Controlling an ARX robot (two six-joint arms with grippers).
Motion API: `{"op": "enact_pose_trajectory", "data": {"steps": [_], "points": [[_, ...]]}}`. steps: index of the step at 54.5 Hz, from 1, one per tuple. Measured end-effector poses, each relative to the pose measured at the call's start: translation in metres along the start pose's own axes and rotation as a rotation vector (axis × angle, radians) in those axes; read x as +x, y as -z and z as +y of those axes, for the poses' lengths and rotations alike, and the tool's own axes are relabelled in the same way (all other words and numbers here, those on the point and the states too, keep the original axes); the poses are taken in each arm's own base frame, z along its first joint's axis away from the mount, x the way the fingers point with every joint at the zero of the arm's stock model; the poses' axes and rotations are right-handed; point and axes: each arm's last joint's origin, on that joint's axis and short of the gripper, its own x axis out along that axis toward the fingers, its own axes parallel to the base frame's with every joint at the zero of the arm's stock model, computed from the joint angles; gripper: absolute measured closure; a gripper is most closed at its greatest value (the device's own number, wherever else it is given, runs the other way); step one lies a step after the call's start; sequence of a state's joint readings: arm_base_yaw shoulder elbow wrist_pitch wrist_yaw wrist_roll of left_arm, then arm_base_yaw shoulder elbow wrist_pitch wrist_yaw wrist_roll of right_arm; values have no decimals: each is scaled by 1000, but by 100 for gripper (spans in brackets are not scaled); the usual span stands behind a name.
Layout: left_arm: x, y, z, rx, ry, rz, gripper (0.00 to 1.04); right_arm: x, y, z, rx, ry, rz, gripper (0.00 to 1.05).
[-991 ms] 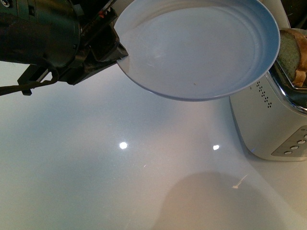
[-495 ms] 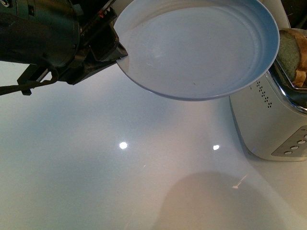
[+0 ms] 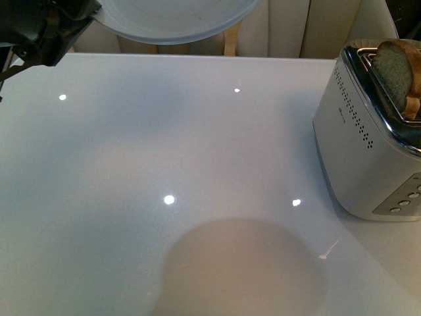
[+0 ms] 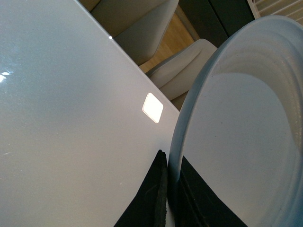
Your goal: Left arm holds plate, right arm toasts bread
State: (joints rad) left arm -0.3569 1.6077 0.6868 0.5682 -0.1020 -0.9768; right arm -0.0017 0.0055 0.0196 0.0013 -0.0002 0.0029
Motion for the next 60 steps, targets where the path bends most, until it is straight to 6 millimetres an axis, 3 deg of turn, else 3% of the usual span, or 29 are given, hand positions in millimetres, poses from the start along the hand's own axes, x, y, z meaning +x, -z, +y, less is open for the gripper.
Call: {"op": "enact_pose_trajectory", "data": {"steps": [13, 24, 37, 48, 60], "points": [[-1, -36, 43, 40, -88, -2, 102, 0, 0, 0, 0, 0, 0, 9], [0, -54, 111, 70, -229, 20, 102, 0, 0, 0, 0, 0, 0, 9], [12, -31, 191, 64, -326, 139, 102, 0, 0, 0, 0, 0, 0, 9], [16, -10, 225, 56, -366, 222, 102, 0, 0, 0, 0, 0, 0, 9], [24, -3, 245, 56, -362, 244, 102, 0, 0, 0, 0, 0, 0, 9]]}}
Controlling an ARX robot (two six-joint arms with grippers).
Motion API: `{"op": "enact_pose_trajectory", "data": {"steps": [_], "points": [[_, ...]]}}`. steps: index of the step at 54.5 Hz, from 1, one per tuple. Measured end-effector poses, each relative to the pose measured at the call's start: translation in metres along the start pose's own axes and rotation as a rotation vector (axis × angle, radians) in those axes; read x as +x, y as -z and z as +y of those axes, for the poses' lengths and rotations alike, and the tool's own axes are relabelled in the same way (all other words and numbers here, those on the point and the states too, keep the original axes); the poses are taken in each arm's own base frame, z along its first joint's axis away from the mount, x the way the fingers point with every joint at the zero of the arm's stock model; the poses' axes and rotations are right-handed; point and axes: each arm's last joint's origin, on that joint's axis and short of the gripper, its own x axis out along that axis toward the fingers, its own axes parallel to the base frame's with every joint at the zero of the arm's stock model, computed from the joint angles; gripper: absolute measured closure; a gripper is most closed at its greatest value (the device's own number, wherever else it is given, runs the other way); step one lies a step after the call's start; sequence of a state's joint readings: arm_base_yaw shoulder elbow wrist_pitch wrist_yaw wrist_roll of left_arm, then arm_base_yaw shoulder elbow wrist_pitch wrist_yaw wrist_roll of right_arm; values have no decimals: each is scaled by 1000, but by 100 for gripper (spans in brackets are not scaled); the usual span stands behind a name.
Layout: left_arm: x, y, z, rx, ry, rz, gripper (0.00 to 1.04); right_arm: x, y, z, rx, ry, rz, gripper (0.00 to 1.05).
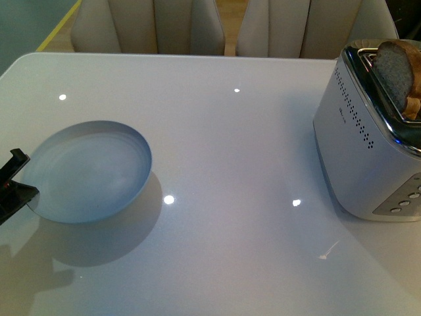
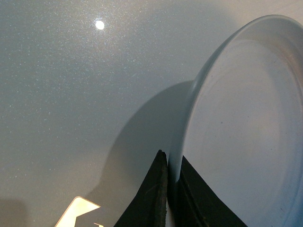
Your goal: Left arm holds plate, right arm toasts bread
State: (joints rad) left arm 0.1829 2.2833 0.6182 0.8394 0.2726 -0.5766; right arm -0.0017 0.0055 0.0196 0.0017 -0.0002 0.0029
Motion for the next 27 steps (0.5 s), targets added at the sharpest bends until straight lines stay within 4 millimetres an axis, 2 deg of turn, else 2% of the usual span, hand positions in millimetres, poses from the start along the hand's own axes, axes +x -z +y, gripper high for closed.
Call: {"op": "enact_pose_trajectory", "data": {"steps": [27], "points": [[24, 1, 13, 28, 8, 32, 102, 0, 0, 0, 0, 0, 0, 9]]}}
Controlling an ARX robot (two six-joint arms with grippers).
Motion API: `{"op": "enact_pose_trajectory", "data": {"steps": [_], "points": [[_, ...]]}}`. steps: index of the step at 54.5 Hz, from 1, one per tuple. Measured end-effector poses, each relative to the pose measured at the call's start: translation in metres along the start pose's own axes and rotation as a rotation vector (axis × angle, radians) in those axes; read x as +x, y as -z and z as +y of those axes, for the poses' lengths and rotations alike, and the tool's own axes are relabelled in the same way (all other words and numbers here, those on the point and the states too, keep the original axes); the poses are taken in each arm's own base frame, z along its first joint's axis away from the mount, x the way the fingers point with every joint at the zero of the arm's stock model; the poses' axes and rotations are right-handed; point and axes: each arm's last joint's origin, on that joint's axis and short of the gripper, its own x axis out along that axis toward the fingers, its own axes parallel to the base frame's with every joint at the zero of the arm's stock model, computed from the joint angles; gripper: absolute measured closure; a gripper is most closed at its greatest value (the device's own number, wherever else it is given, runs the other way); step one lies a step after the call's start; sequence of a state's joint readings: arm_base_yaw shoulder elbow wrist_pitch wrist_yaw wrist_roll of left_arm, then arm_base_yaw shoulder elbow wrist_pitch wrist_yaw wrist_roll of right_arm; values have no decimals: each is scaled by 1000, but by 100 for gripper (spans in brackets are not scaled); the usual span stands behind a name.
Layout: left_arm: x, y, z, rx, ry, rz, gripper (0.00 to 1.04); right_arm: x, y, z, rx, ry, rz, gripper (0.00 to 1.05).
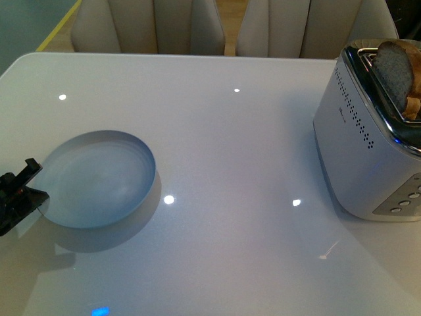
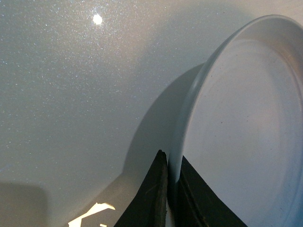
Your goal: Left arm holds plate, right arm toasts bread
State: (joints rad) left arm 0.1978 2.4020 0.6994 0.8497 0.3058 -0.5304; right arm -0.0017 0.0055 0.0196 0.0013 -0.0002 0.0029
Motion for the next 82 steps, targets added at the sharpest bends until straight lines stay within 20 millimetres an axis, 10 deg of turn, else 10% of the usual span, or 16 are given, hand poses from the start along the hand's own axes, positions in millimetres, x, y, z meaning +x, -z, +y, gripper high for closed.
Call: {"op": "enact_pose_trajectory", "data": {"steps": [36, 66, 82], "points": [[4, 4, 4, 1, -10, 24, 101, 0, 0, 0, 0, 0, 0, 9], [-24, -10, -14, 21, -5, -61, 6, 0, 0, 0, 0, 0, 0, 9], [-89, -35, -74, 73, 71, -271, 7, 0, 0, 0, 0, 0, 0, 9]]}}
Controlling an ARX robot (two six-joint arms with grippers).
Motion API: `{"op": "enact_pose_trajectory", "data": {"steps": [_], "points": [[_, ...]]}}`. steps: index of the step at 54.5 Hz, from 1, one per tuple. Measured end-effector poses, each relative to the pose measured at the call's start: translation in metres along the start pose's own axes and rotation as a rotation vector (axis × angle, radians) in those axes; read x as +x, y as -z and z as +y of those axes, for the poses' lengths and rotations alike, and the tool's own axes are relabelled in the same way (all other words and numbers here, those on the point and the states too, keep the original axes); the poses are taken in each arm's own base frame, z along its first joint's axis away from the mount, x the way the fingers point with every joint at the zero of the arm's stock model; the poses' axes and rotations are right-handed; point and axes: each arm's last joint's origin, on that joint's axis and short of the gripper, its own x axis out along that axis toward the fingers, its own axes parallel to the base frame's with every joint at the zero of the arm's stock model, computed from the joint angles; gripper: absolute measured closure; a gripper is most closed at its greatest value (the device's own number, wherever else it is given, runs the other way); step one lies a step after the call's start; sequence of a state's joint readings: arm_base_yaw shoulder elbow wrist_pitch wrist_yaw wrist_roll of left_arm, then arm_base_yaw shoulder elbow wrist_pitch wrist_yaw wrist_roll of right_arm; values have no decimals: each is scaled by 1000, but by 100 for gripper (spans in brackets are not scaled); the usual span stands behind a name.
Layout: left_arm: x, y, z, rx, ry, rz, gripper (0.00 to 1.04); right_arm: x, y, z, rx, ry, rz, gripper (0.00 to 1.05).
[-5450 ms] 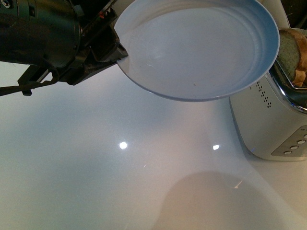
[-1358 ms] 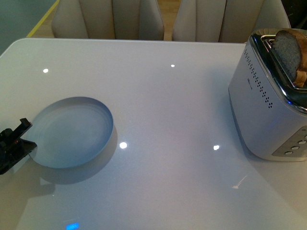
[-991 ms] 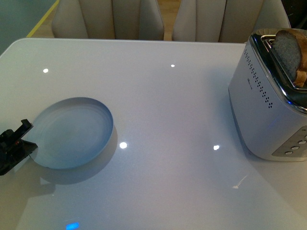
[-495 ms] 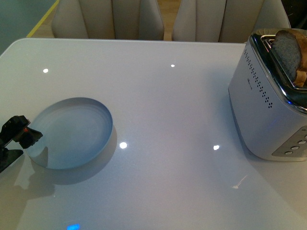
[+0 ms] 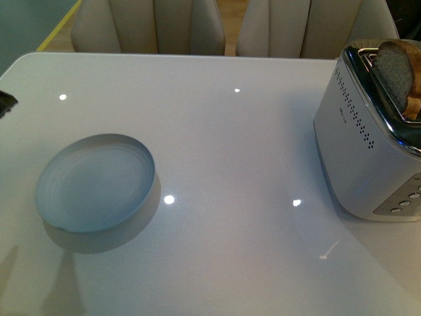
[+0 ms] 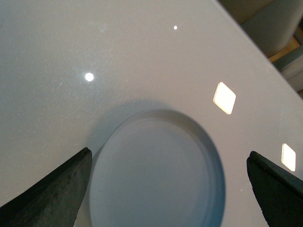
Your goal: Left arm holds plate, right arm toasts bread
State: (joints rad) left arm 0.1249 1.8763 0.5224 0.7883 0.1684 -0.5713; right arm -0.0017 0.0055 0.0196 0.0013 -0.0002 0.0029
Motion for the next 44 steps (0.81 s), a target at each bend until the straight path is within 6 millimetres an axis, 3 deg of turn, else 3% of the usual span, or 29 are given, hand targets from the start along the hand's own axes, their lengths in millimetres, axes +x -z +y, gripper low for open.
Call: {"op": "enact_pose_trajectory", "data": {"steps": [11, 25, 39, 44], "points": [[-38, -13, -40, -24, 29, -155, 7, 0, 0, 0, 0, 0, 0, 9], [-72, -8, -71, -88, 65, -268, 7, 0, 0, 0, 0, 0, 0, 9], [-73, -8, -72, -104, 70, -270, 7, 0, 0, 0, 0, 0, 0, 9], [-78, -3, -68, 96, 174, -370, 21, 0, 0, 0, 0, 0, 0, 9]]}}
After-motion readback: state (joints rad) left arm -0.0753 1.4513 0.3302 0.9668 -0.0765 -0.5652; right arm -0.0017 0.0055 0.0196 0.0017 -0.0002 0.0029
